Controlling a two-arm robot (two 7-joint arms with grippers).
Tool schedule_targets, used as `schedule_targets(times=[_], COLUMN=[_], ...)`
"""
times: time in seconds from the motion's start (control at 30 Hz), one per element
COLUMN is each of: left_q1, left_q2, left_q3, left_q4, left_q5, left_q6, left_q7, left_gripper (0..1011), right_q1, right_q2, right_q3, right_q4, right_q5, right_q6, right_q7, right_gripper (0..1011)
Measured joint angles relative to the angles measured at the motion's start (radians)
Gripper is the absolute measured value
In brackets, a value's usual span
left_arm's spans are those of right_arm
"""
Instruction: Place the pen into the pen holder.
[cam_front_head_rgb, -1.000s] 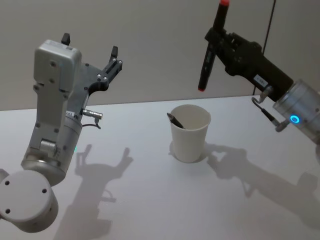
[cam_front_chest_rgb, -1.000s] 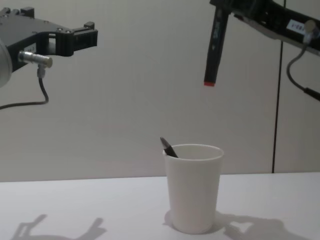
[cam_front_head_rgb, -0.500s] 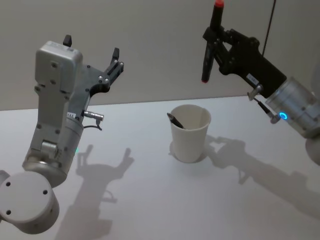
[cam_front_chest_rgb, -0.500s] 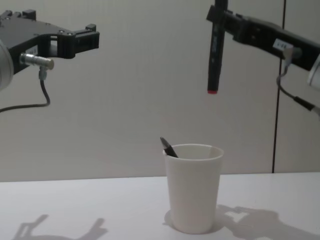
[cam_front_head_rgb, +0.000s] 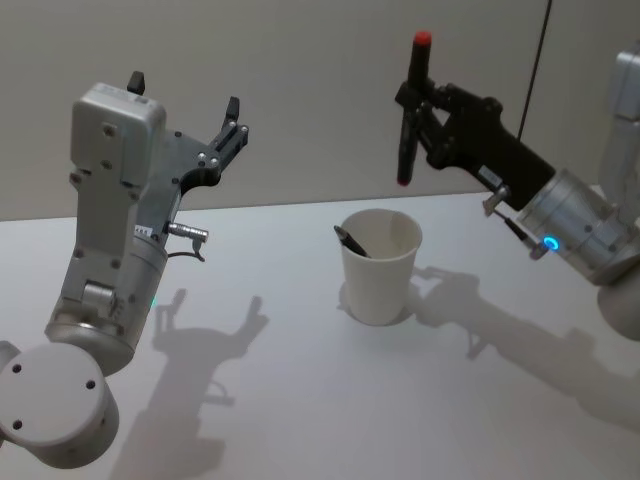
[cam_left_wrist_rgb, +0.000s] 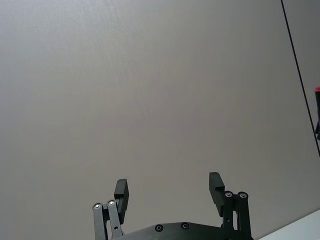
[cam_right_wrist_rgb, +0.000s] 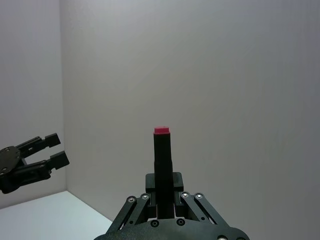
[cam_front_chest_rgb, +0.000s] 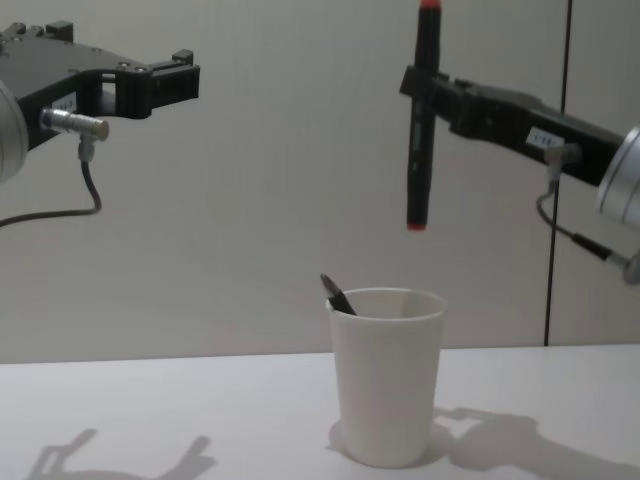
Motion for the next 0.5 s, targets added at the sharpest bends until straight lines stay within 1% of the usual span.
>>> schedule_targets(times=[0.3,0.5], left_q1=[0.000,0.001], left_q2=[0.000,0.000], left_q3=[0.000,0.000], left_q4=[0.000,0.000], left_q5=[0.000,0.000], left_q6=[0.000,0.000], left_q7=[0.000,0.000], left_gripper=[1001,1001], right_q1=[-0.004,0.002], right_q2=[-0.010,-0.018], right_q3=[-0.013,-0.017], right_q4=[0.027,0.048], right_q5=[0.013,0.014], right_q6=[0.027,0.036], right_q7=[0.020,0.030], right_gripper=[175,175])
